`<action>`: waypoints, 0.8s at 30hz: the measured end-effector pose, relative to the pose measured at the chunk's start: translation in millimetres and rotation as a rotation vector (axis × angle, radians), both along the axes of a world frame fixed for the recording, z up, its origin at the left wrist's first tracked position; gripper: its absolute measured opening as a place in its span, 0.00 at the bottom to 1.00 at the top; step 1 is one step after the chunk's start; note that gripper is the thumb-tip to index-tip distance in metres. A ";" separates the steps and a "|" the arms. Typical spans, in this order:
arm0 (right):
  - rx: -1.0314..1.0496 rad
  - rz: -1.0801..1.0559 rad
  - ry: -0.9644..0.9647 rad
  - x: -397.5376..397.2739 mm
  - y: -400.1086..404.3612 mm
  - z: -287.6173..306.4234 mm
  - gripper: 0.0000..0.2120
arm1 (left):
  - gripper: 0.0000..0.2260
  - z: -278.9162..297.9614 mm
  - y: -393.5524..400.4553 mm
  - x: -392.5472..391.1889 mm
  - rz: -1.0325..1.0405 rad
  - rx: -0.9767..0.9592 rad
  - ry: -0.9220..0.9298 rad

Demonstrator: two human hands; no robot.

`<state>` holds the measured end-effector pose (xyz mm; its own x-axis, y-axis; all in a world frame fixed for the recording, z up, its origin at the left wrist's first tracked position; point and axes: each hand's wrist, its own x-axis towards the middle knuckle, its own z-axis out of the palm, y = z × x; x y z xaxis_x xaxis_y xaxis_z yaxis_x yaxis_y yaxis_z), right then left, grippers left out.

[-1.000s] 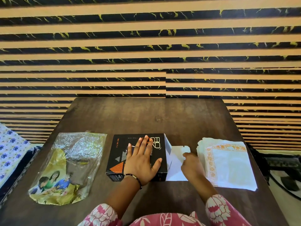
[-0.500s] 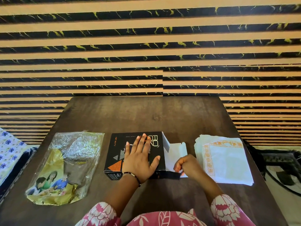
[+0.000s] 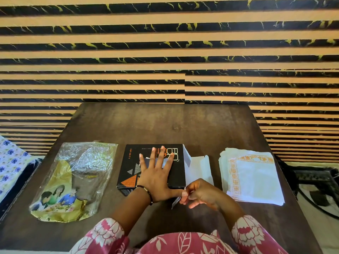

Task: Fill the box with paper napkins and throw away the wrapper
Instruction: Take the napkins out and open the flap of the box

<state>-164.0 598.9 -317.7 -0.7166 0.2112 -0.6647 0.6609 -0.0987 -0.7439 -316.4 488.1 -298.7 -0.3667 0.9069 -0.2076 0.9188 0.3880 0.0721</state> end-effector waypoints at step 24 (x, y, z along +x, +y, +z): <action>0.210 -0.450 0.218 -74.4 36.6 11.5 0.16 | 0.51 1.2 -0.9 1.5 0.008 -0.009 -0.008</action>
<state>-238.4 635.5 -306.2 -0.6413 0.6411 -0.4216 0.4160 -0.1711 -0.8931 -314.9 487.1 -297.5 -0.3719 0.9020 -0.2191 0.9152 0.3958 0.0757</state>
